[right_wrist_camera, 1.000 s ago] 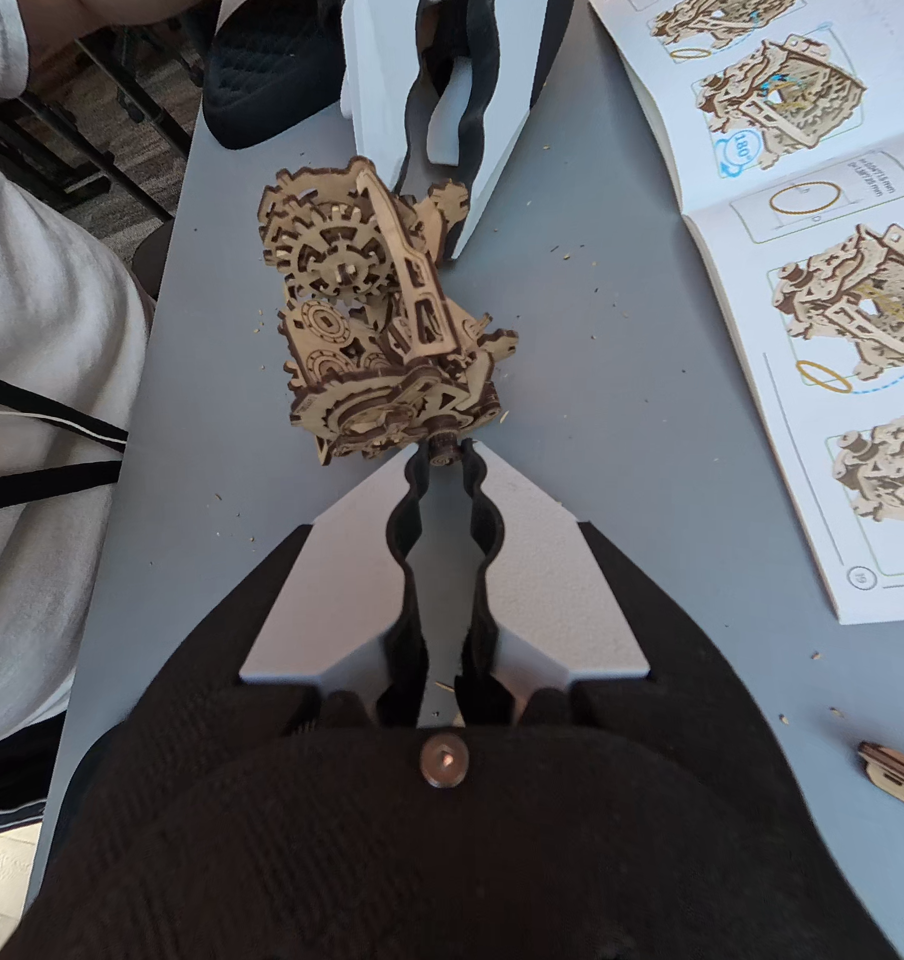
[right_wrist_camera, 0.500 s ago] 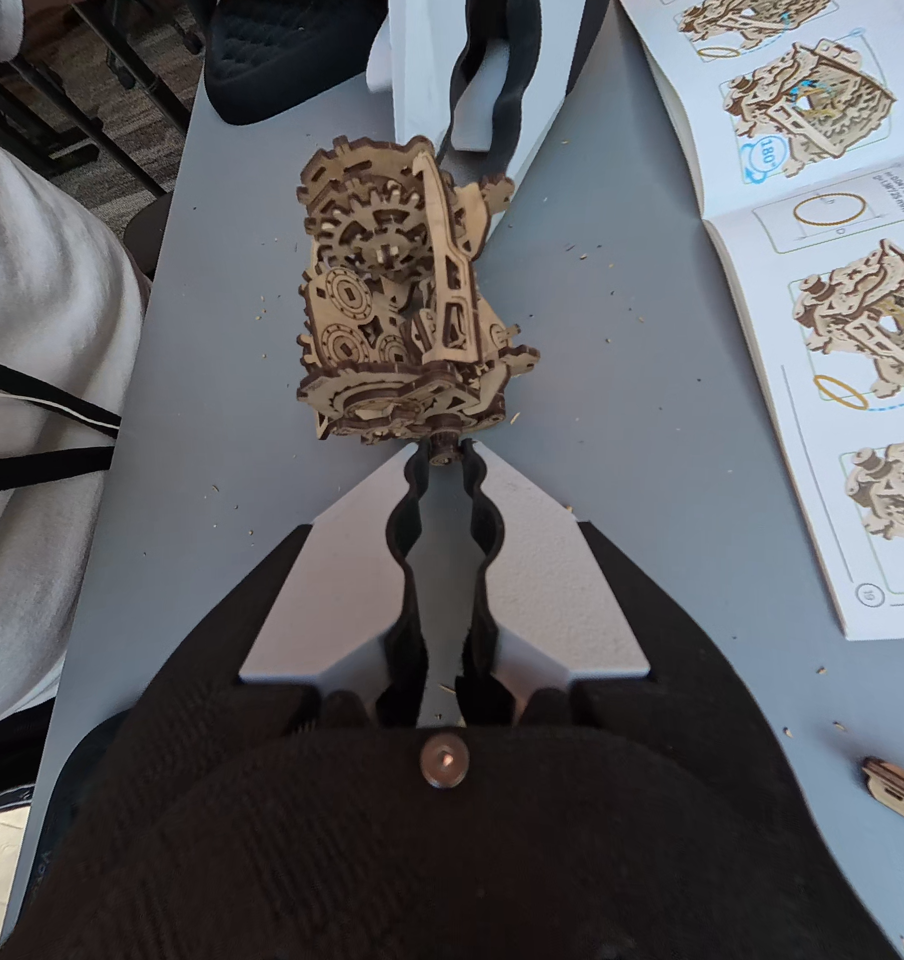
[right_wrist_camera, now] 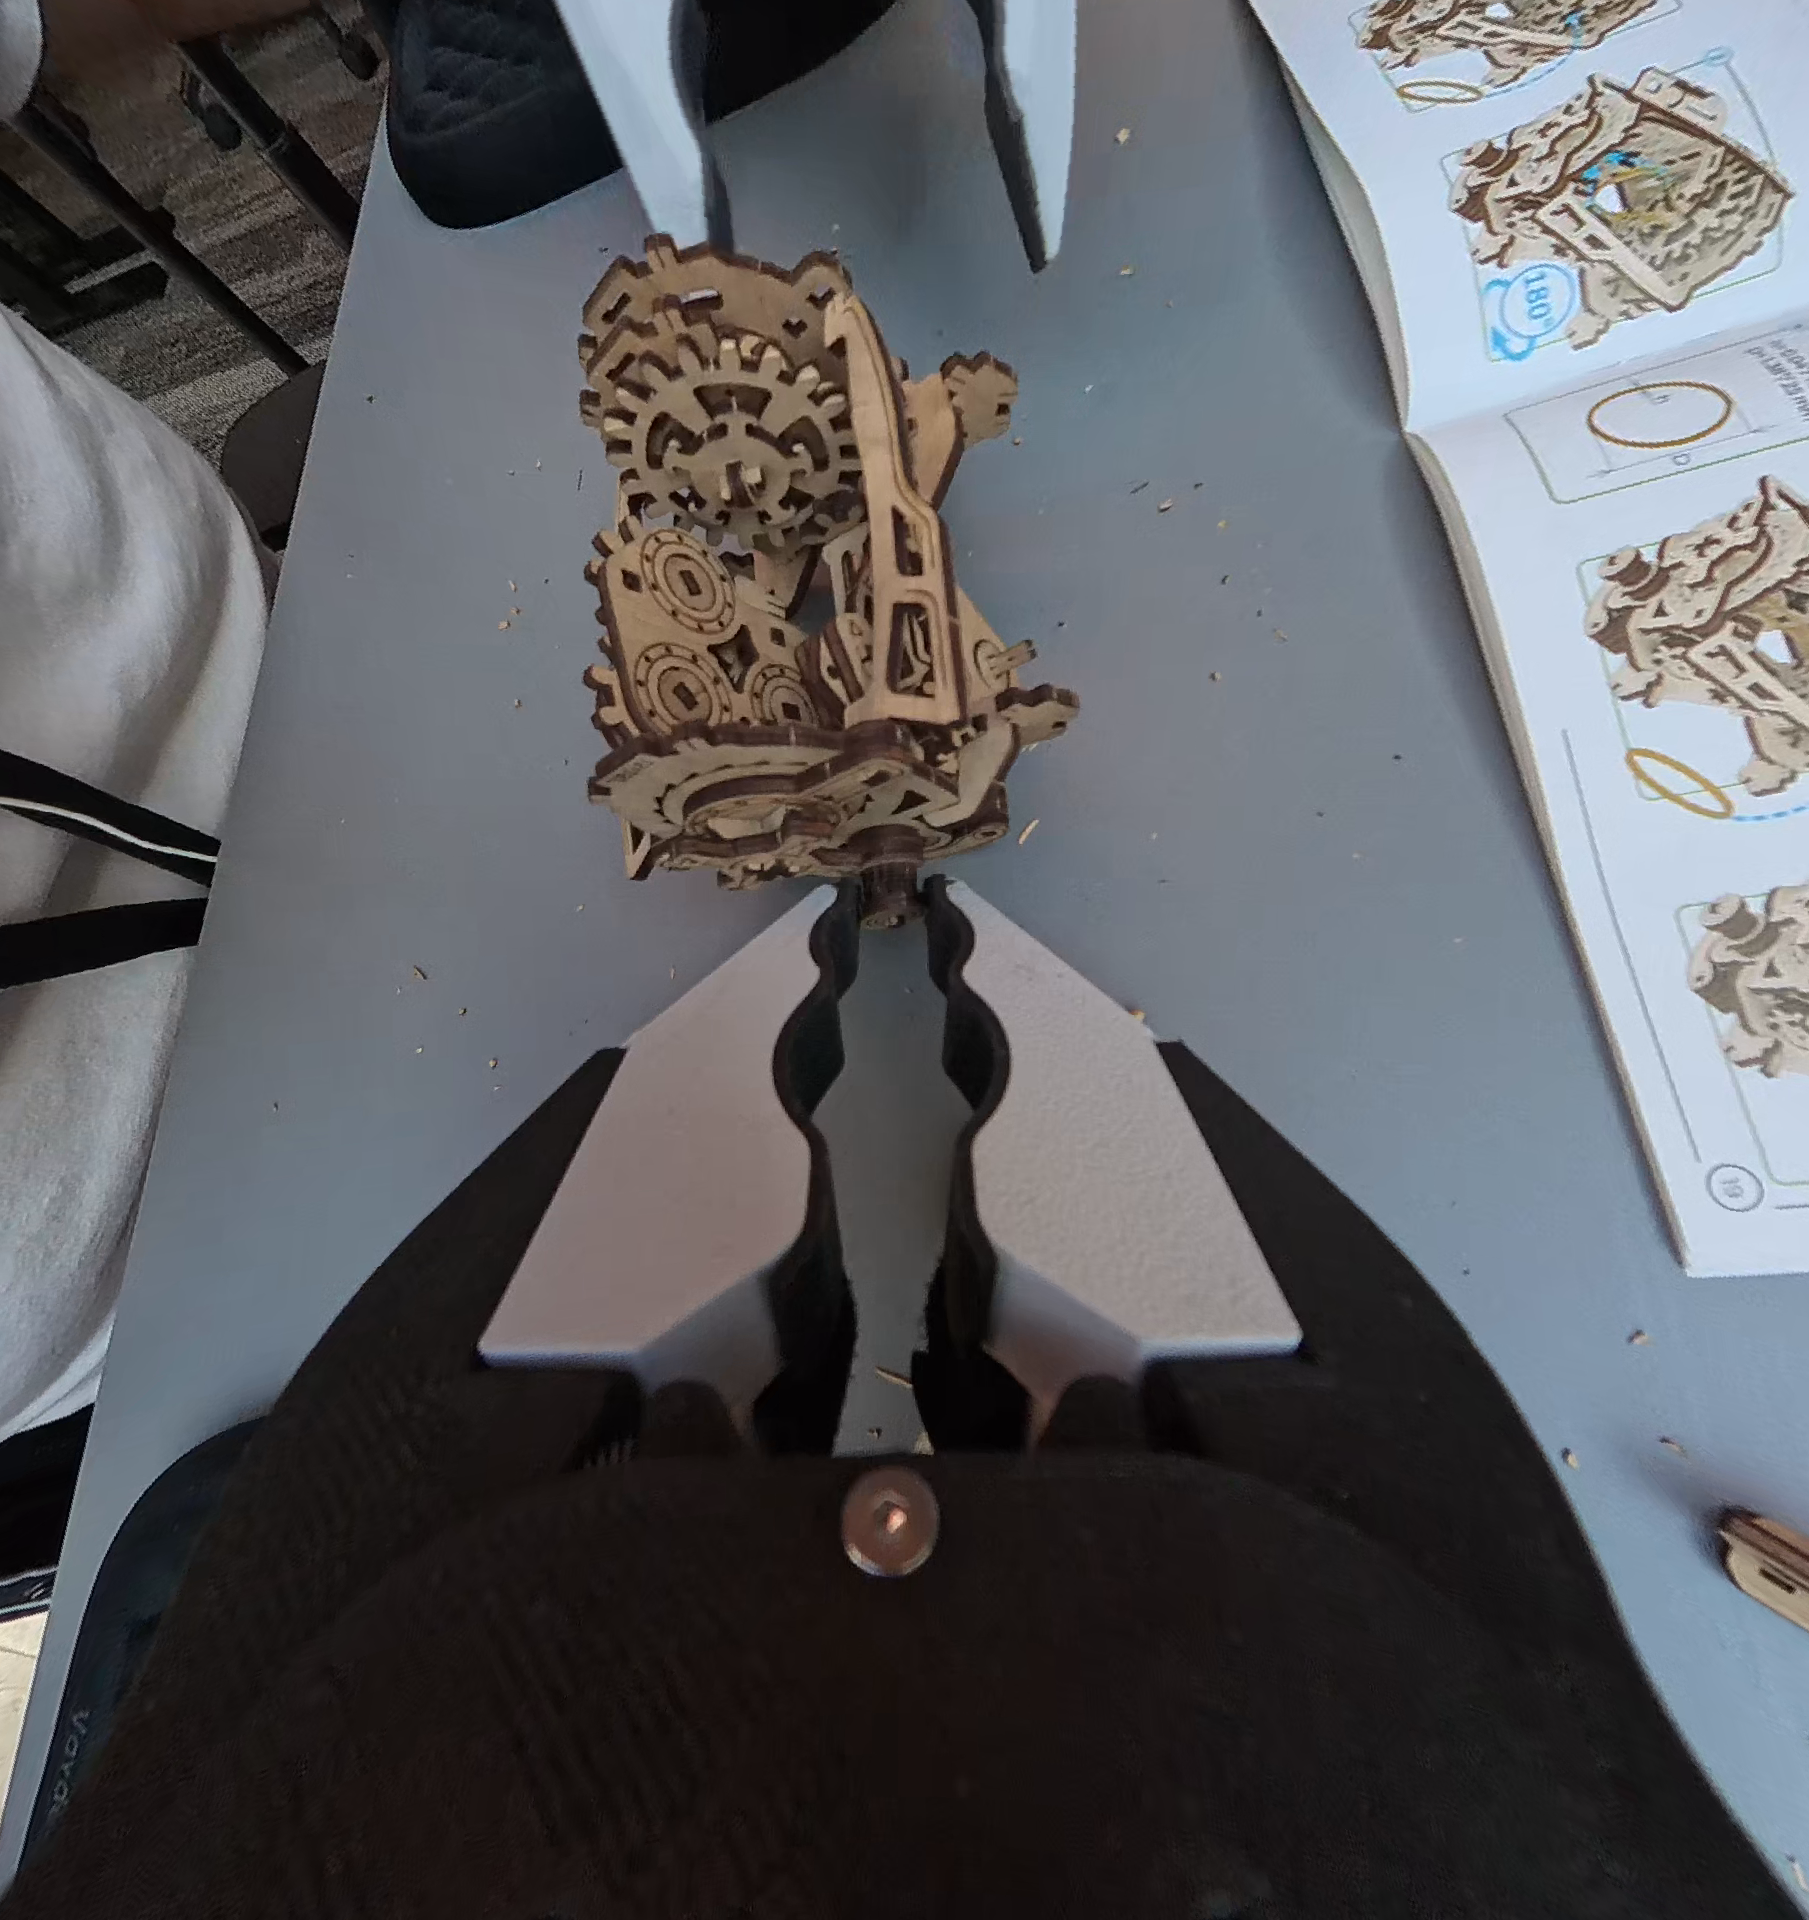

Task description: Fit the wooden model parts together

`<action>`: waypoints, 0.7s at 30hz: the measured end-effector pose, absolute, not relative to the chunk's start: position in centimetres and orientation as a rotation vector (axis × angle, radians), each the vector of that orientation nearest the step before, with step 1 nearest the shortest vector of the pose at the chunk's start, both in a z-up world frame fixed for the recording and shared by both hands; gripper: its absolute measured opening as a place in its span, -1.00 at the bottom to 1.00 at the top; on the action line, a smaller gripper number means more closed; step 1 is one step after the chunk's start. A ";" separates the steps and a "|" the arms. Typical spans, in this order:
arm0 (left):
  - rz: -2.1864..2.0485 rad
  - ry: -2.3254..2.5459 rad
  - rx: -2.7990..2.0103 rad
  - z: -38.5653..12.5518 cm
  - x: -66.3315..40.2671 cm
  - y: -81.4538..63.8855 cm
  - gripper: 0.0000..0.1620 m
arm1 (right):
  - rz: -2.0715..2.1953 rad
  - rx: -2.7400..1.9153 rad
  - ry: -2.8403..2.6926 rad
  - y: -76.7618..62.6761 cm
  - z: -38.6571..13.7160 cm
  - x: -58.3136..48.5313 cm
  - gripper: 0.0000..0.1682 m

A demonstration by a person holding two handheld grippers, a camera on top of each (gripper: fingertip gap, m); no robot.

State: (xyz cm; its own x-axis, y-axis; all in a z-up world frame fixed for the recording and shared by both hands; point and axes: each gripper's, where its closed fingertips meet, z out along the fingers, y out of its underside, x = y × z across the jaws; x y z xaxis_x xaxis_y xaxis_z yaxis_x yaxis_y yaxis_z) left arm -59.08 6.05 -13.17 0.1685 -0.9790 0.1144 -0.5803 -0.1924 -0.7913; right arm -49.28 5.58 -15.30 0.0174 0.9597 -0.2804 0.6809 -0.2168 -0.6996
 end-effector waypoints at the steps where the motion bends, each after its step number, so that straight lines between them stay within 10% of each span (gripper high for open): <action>1: -0.768 1.505 -1.809 -13.5 -58.9 5.8 -0.30 | 1.037 -1.935 -1.676 5.6 -15.3 -49.3 -0.85; 21: -0.280 1.783 -1.507 -15.4 -57.7 5.9 -0.61 | 1.035 -1.941 -1.677 5.6 -15.4 -49.4 -0.85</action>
